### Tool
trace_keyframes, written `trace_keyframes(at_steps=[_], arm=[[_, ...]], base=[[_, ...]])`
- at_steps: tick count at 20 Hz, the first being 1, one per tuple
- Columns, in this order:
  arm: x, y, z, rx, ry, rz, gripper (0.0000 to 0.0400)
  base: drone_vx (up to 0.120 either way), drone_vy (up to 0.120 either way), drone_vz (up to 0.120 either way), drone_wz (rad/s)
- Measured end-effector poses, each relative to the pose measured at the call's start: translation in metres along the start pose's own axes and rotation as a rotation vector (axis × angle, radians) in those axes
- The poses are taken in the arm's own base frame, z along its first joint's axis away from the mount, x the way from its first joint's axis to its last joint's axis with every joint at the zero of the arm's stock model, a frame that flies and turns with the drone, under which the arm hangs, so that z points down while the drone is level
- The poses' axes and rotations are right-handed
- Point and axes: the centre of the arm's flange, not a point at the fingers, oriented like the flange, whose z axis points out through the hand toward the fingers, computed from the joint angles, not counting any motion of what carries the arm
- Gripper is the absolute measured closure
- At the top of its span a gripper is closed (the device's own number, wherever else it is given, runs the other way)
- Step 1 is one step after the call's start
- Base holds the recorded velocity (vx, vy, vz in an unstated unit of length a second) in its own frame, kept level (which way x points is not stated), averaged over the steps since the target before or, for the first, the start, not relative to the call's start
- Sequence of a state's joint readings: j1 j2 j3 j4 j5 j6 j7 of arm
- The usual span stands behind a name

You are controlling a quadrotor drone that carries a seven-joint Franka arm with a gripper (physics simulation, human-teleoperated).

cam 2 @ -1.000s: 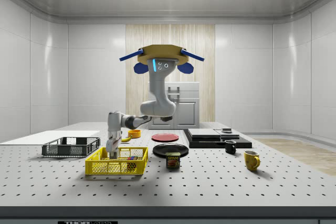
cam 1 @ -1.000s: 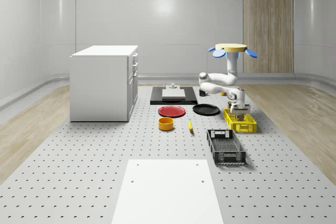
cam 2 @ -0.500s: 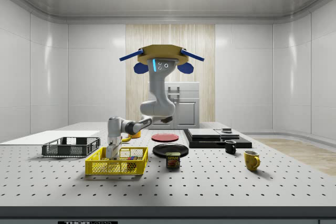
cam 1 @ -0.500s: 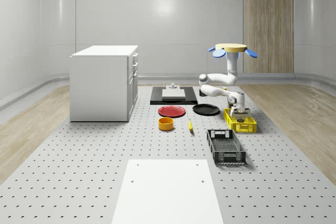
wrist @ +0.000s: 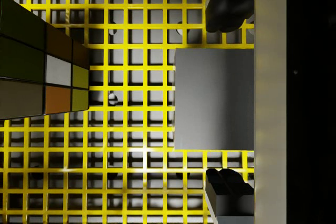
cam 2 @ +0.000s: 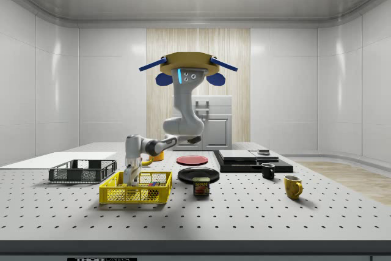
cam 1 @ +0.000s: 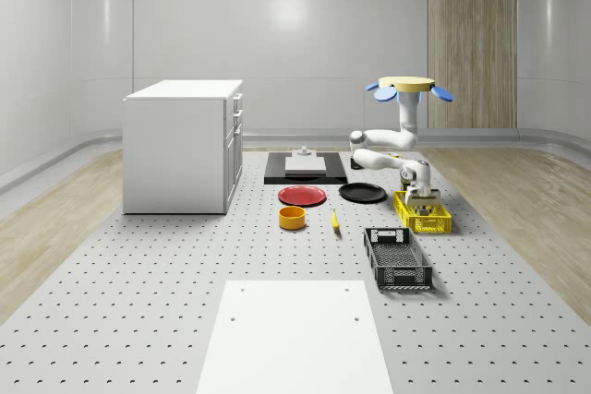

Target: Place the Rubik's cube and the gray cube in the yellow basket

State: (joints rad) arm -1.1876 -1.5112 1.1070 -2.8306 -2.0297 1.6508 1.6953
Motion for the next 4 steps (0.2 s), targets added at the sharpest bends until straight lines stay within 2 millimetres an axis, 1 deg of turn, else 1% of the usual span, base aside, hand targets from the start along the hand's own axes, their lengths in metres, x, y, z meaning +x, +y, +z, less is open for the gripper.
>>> trace_keyframes(at_steps=[4], arm=[[0.0, 0.0, -0.0089, 0.0, 0.0, 0.0, 0.0005]], base=[[0.0, 0.0, 0.0, 0.0]])
